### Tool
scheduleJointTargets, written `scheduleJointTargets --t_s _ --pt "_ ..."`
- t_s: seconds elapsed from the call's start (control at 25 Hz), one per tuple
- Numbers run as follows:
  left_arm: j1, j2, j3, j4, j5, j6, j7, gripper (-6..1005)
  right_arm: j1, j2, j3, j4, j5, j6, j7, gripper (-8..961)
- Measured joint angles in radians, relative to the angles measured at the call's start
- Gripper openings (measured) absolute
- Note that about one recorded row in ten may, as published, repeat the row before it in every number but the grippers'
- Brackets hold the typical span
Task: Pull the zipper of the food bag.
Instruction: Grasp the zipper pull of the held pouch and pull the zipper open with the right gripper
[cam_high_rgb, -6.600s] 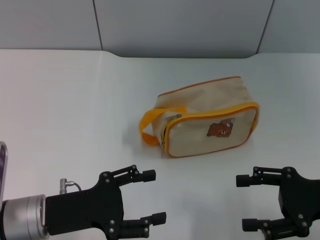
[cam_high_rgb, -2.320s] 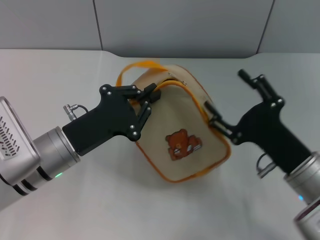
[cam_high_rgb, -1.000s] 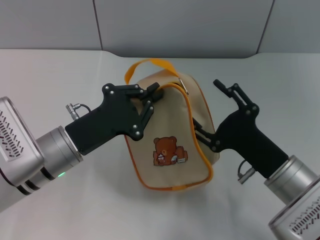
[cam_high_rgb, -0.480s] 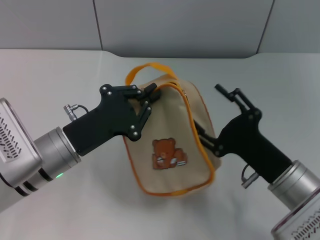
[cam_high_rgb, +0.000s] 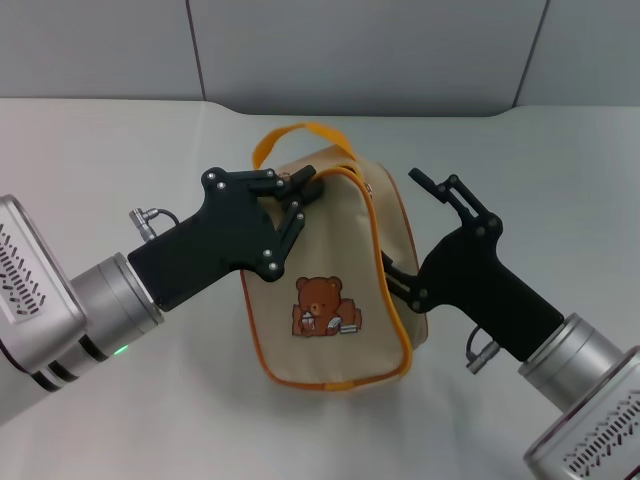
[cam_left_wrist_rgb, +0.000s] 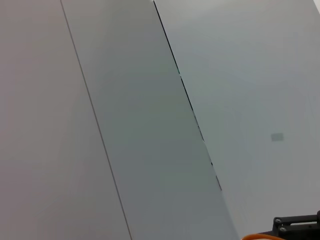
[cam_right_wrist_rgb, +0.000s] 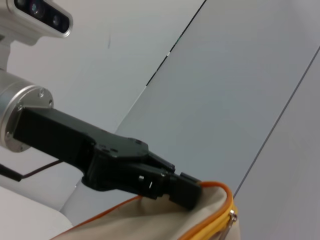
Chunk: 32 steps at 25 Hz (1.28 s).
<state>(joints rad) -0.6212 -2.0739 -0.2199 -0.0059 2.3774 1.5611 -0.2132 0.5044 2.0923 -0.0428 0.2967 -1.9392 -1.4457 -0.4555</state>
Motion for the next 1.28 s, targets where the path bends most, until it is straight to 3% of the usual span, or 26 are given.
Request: scheduleJointTargets --t_s 0.56,1.12,1.28 --pt "0.001 -0.002 0.003 -0.002 0.000 -0.001 0.000 54 0.018 0.000 0.040 0.025 -0.001 -0.006 -0.002 740" --pt "-0.002 -0.002 0.004 -0.002 0.000 -0.001 0.000 52 0.022 0.000 0.036 0.031 -0.035 0.002 -0.002 276" --pt "-0.001 -0.002 0.004 -0.003 0.000 -0.001 0.000 53 0.022 0.000 0.036 0.031 -0.035 0.002 -0.002 94"
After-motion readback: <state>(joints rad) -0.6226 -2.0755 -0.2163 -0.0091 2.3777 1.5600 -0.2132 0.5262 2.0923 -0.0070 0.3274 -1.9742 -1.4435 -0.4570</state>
